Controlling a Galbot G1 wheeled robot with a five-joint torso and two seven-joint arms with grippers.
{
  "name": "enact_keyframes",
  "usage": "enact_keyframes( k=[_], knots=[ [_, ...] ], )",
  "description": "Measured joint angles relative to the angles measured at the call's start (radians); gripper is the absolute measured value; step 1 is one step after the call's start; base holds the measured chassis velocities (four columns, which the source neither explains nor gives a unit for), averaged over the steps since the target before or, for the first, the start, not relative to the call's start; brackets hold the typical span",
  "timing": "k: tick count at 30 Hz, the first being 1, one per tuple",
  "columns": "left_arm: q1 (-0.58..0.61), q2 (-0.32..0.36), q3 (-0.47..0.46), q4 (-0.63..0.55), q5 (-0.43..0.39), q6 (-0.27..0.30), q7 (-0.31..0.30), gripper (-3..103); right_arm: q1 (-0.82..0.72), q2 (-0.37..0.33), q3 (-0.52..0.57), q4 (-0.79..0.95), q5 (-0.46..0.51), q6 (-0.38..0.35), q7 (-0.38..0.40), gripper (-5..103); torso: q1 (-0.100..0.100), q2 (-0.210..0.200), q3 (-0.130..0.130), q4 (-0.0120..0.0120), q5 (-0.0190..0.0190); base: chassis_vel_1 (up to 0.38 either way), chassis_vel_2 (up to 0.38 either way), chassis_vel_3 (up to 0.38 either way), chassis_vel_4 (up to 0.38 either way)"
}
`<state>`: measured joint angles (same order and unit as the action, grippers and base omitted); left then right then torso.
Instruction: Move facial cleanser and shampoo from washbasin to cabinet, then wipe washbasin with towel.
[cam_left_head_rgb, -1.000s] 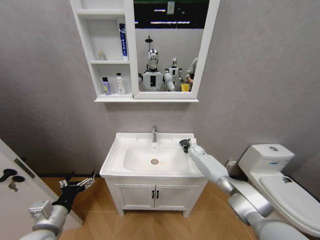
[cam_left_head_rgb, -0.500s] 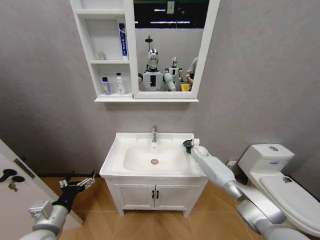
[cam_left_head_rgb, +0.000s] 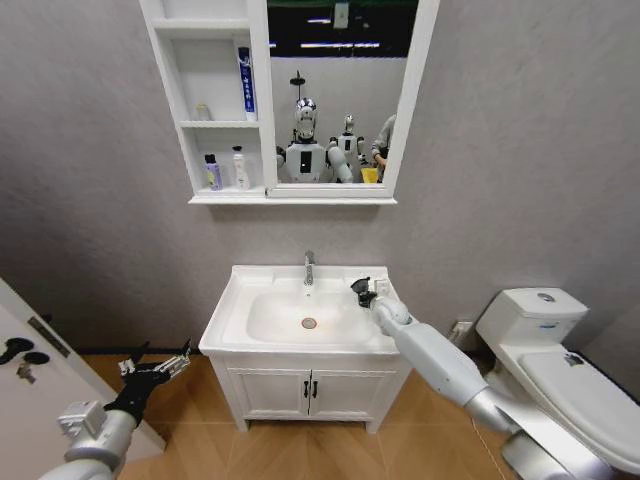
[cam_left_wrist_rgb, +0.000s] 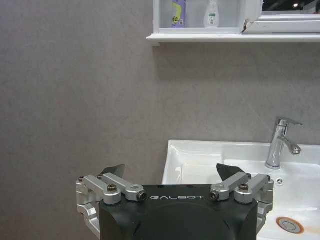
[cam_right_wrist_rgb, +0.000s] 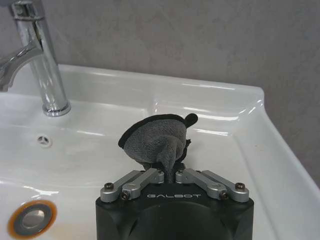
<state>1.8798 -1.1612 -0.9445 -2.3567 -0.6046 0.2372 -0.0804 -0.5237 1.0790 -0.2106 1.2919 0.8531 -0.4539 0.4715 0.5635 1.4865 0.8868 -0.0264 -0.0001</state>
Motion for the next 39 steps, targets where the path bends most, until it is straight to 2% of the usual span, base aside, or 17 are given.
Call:
enact_keyframes(
  k=[8, 10, 13, 16, 21, 26, 39],
  knots=[
    [0.000, 0.000, 0.000, 0.000, 0.000, 0.000, 0.000, 100, 0.001, 0.102, -0.037, -0.119, -0.055, 0.002, -0.005, 5, 0.000, 0.000, 0.000, 0.0001, 0.0000, 0.000, 0.000, 0.000, 0.000],
    [0.000, 0.000, 0.000, 0.000, 0.000, 0.000, 0.000, 100, 0.016, 0.142, -0.042, -0.193, -0.101, 0.007, -0.012, 5, 0.000, 0.000, 0.000, 0.0002, -0.0001, 0.000, 0.000, 0.000, 0.000],
    [0.000, 0.000, 0.000, 0.000, 0.000, 0.000, 0.000, 100, 0.028, 0.166, -0.038, -0.256, -0.142, 0.017, -0.021, 5, 0.000, 0.000, 0.000, 0.0003, 0.0000, 0.000, 0.000, 0.000, 0.000],
    [0.000, 0.000, 0.000, 0.000, 0.000, 0.000, 0.000, 100, 0.032, 0.171, -0.031, -0.290, -0.173, 0.028, -0.024, 5, 0.000, 0.000, 0.000, 0.0002, -0.0001, 0.000, 0.000, 0.000, 0.000],
    [0.000, 0.000, 0.000, 0.000, 0.000, 0.000, 0.000, 100, 0.014, 0.150, -0.006, -0.317, -0.308, 0.079, -0.063, 5, 0.000, 0.000, 0.000, 0.0003, 0.0000, 0.000, 0.000, 0.000, 0.000],
    [0.000, 0.000, 0.000, 0.000, 0.000, 0.000, 0.000, 100, 0.005, 0.156, 0.007, -0.343, -0.324, 0.089, -0.071, 5, 0.000, 0.000, 0.000, 0.0007, 0.0001, 0.000, 0.000, 0.000, 0.000],
    [0.000, 0.000, 0.000, 0.000, 0.000, 0.000, 0.000, 100, 0.037, 0.221, -0.018, -0.439, -0.256, 0.070, -0.082, 5, 0.000, 0.000, 0.000, -0.0002, -0.0004, 0.000, 0.000, 0.000, 0.000]
  ],
)
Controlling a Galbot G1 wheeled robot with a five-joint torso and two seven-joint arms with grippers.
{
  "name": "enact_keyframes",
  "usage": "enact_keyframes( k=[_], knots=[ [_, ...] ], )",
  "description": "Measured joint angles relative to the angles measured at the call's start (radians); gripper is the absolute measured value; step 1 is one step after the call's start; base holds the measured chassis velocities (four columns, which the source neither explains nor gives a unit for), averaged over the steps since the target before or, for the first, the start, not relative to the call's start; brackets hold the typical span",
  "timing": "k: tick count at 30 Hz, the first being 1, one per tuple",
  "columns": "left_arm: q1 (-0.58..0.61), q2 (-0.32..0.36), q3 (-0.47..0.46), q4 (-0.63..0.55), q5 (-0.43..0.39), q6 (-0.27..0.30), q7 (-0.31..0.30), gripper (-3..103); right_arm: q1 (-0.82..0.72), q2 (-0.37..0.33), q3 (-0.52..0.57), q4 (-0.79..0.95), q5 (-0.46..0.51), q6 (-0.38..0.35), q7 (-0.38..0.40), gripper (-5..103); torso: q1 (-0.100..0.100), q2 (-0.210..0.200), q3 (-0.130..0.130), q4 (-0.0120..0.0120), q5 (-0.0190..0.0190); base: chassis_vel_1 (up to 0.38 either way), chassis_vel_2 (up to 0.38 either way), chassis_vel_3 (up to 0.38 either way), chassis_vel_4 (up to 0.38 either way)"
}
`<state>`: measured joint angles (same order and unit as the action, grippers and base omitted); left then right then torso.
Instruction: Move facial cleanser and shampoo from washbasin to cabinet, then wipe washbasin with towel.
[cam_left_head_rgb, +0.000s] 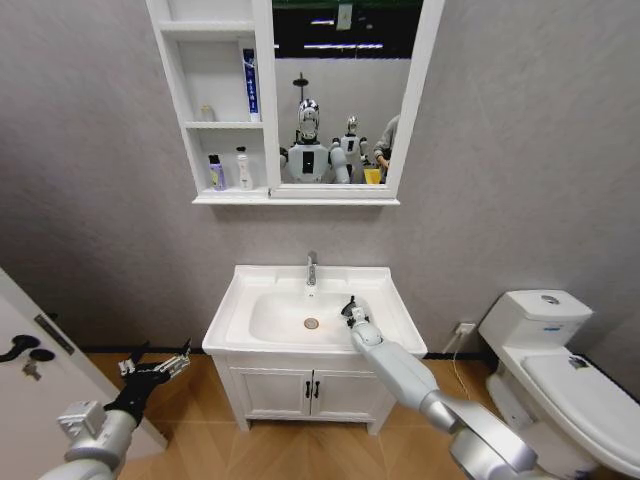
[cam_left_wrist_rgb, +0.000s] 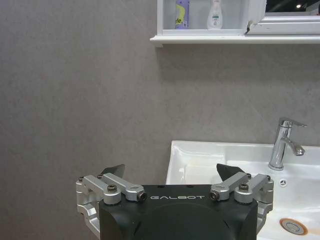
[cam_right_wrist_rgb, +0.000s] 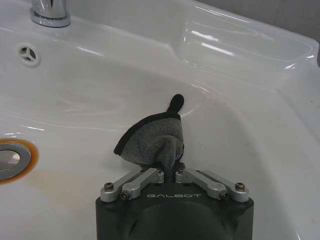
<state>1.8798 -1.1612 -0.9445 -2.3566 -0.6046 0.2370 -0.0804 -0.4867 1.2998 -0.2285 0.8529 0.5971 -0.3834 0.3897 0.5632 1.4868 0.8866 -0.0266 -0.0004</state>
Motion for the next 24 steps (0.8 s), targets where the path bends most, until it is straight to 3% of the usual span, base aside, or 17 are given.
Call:
enact_keyframes(
  k=[7, 16, 24],
  knots=[
    [0.000, 0.000, 0.000, 0.000, 0.000, 0.000, 0.000, 100, 0.020, 0.034, -0.013, -0.051, 0.060, -0.011, -0.004, 5, 0.000, 0.000, 0.000, 0.0001, -0.0002, 0.000, 0.000, 0.000, 0.000],
    [0.000, 0.000, 0.000, 0.000, 0.000, 0.000, 0.000, 100, 0.056, 0.081, -0.013, -0.061, 0.343, -0.099, 0.027, 5, 0.000, 0.000, 0.000, -0.0003, 0.0004, 0.000, 0.000, 0.000, 0.000],
    [0.000, 0.000, 0.000, 0.000, 0.000, 0.000, 0.000, 100, 0.095, 0.111, -0.027, -0.108, 0.427, -0.124, 0.025, 5, 0.000, 0.000, 0.000, -0.0001, 0.0003, 0.000, 0.000, 0.000, 0.000]
  ],
)
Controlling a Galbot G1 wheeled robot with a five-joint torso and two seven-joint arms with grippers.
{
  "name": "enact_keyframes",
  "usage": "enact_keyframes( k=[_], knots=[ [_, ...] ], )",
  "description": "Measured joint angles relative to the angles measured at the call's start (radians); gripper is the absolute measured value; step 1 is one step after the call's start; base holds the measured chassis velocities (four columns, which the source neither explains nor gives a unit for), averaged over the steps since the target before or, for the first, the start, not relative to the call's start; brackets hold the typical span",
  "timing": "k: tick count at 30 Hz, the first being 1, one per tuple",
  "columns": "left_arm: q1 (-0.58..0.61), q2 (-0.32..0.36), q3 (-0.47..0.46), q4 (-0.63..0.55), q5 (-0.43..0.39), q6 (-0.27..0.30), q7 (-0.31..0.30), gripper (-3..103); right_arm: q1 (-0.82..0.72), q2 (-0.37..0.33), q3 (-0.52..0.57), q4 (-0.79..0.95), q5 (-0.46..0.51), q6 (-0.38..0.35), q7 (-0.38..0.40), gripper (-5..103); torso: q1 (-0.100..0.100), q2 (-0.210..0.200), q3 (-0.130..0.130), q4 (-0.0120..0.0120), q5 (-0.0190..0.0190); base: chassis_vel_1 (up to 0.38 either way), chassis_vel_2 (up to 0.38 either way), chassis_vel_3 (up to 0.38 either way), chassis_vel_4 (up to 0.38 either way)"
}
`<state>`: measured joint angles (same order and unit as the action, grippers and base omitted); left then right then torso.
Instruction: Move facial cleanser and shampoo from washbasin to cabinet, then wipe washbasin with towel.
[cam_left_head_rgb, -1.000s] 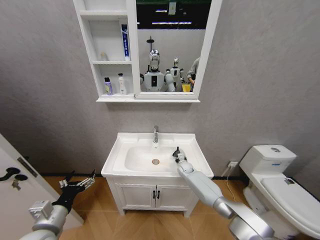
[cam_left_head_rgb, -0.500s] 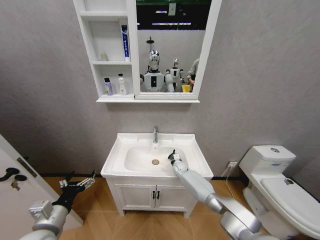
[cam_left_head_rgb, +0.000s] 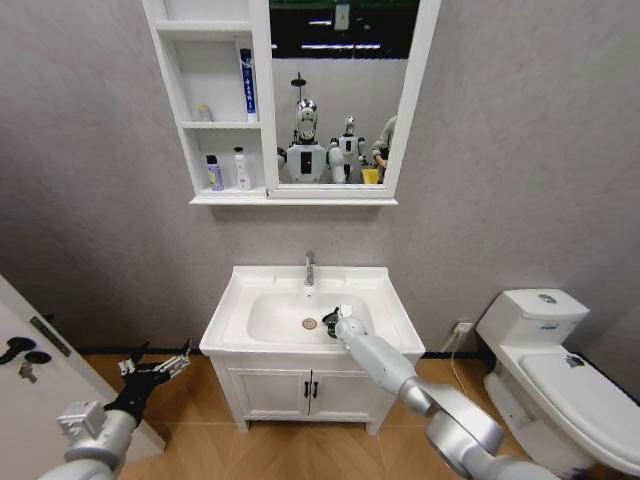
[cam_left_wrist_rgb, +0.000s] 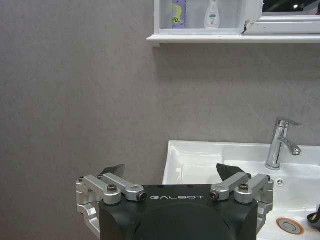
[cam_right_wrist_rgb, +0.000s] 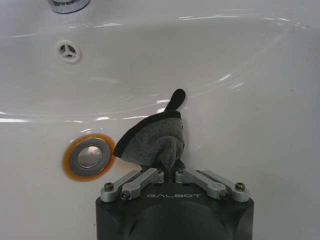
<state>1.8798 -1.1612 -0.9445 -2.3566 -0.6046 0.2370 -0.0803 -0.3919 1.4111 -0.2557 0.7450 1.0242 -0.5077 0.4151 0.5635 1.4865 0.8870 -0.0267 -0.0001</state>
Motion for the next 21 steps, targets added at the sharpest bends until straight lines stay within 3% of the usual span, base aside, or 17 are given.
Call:
enact_keyframes(
  k=[12, 15, 21],
  knots=[
    [0.000, 0.000, 0.000, 0.000, 0.000, 0.000, 0.000, 100, 0.011, 0.063, 0.012, -0.037, 0.076, 0.003, -0.044, 5, 0.000, 0.000, 0.000, 0.0002, 0.0000, 0.000, 0.000, 0.000, 0.000],
    [0.000, 0.000, 0.000, 0.000, 0.000, 0.000, 0.000, 100, 0.007, 0.074, 0.021, -0.016, 0.178, 0.005, -0.048, 5, 0.000, 0.000, 0.000, 0.0004, 0.0002, 0.000, 0.000, 0.000, 0.000],
    [0.000, 0.000, 0.000, 0.000, 0.000, 0.000, 0.000, 100, 0.008, 0.082, 0.027, -0.012, 0.227, 0.027, -0.093, 5, 0.000, 0.000, 0.000, 0.0005, 0.0003, 0.000, 0.000, 0.000, 0.000]
  ],
)
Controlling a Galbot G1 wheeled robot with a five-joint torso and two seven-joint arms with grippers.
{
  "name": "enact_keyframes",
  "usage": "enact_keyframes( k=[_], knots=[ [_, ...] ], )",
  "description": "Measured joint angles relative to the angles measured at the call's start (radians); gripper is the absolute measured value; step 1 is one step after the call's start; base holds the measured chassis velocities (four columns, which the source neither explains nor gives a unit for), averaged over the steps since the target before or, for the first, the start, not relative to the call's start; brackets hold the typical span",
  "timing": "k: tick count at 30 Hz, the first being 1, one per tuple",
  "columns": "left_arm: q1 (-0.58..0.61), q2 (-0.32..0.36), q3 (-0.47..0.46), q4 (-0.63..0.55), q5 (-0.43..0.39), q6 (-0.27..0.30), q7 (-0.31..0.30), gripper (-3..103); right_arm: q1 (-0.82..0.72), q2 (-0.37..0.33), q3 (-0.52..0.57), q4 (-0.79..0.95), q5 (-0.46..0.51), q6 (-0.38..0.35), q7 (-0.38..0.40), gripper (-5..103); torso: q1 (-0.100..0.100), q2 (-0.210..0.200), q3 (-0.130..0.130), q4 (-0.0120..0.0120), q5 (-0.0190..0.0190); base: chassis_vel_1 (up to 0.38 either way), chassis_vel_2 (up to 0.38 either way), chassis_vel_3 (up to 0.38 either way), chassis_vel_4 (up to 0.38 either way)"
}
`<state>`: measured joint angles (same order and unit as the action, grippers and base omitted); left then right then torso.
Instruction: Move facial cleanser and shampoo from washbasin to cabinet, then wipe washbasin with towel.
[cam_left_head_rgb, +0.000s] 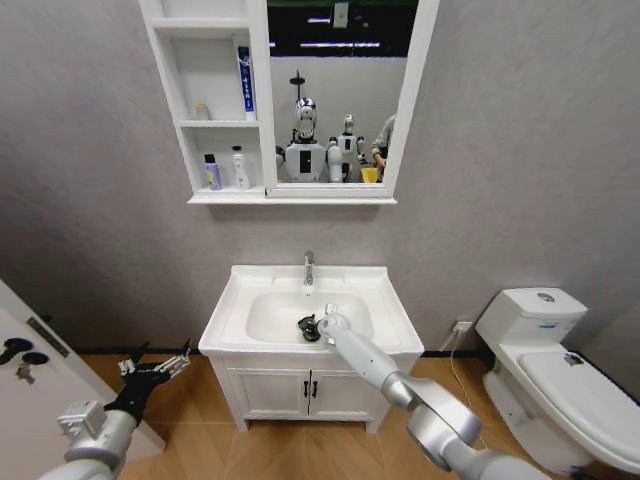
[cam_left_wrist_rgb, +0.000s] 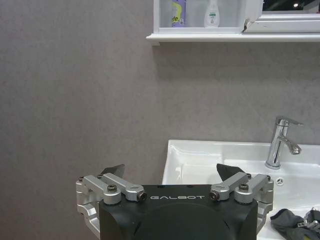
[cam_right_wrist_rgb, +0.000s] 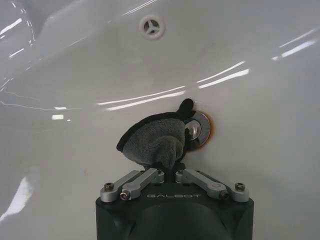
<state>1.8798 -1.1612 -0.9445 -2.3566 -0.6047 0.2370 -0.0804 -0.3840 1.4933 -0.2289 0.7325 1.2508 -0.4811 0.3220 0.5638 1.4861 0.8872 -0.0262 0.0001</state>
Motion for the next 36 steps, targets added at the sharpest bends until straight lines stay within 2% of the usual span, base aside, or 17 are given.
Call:
enact_keyframes(
  k=[2, 3, 7, 12, 14, 19, 21, 27, 32, 36],
  knots=[
    [0.000, 0.000, 0.000, 0.000, 0.000, 0.000, 0.000, 100, 0.004, 0.003, -0.002, -0.014, -0.101, 0.012, -0.012, 5, 0.000, 0.000, 0.000, 0.0002, 0.0000, 0.000, 0.000, 0.000, 0.000],
    [0.000, 0.000, 0.000, 0.000, 0.000, 0.000, 0.000, 100, 0.004, 0.003, -0.002, -0.014, -0.101, 0.012, -0.012, 5, 0.000, 0.000, 0.000, 0.0002, 0.0000, 0.000, 0.000, 0.000, 0.000],
    [0.000, 0.000, 0.000, 0.000, 0.000, 0.000, 0.000, 100, 0.004, -0.006, -0.015, -0.048, -0.374, 0.050, 0.009, 5, 0.000, 0.000, 0.000, -0.0001, 0.0000, 0.000, 0.000, 0.000, 0.000],
    [0.000, 0.000, 0.000, 0.000, 0.000, 0.000, 0.000, 100, 0.029, 0.005, -0.030, -0.110, -0.457, 0.078, 0.002, 5, 0.000, 0.000, 0.000, -0.0003, -0.0003, 0.000, 0.000, 0.000, 0.000],
    [0.000, 0.000, 0.000, 0.000, 0.000, 0.000, 0.000, 100, 0.056, 0.033, -0.029, -0.174, -0.510, 0.099, -0.023, 5, 0.000, 0.000, 0.000, -0.0001, -0.0002, 0.000, 0.000, 0.000, 0.000],
    [0.000, 0.000, 0.000, 0.000, 0.000, 0.000, 0.000, 100, 0.076, 0.063, -0.029, -0.217, -0.499, 0.107, -0.053, 5, 0.000, 0.000, 0.000, -0.0002, -0.0003, 0.000, 0.000, 0.000, 0.000],
    [0.000, 0.000, 0.000, 0.000, 0.000, 0.000, 0.000, 100, 0.081, 0.079, -0.030, -0.220, -0.444, 0.097, -0.065, 5, 0.000, 0.000, 0.000, -0.0001, -0.0003, 0.000, 0.000, 0.000, 0.000],
    [0.000, 0.000, 0.000, 0.000, 0.000, 0.000, 0.000, 100, 0.086, 0.103, -0.024, -0.233, -0.394, 0.087, -0.077, 5, 0.000, 0.000, 0.000, 0.0000, -0.0003, 0.000, 0.000, 0.000, 0.000],
    [0.000, 0.000, 0.000, 0.000, 0.000, 0.000, 0.000, 100, 0.083, 0.114, -0.015, -0.220, -0.286, 0.110, -0.150, 5, 0.000, 0.000, 0.000, -0.0002, -0.0003, 0.000, 0.000, 0.000, 0.000],
    [0.000, 0.000, 0.000, 0.000, 0.000, 0.000, 0.000, 100, 0.081, 0.116, -0.004, -0.221, -0.247, 0.118, -0.180, 5, 0.000, 0.000, 0.000, 0.0000, -0.0002, 0.000, 0.000, 0.000, 0.000]
  ],
)
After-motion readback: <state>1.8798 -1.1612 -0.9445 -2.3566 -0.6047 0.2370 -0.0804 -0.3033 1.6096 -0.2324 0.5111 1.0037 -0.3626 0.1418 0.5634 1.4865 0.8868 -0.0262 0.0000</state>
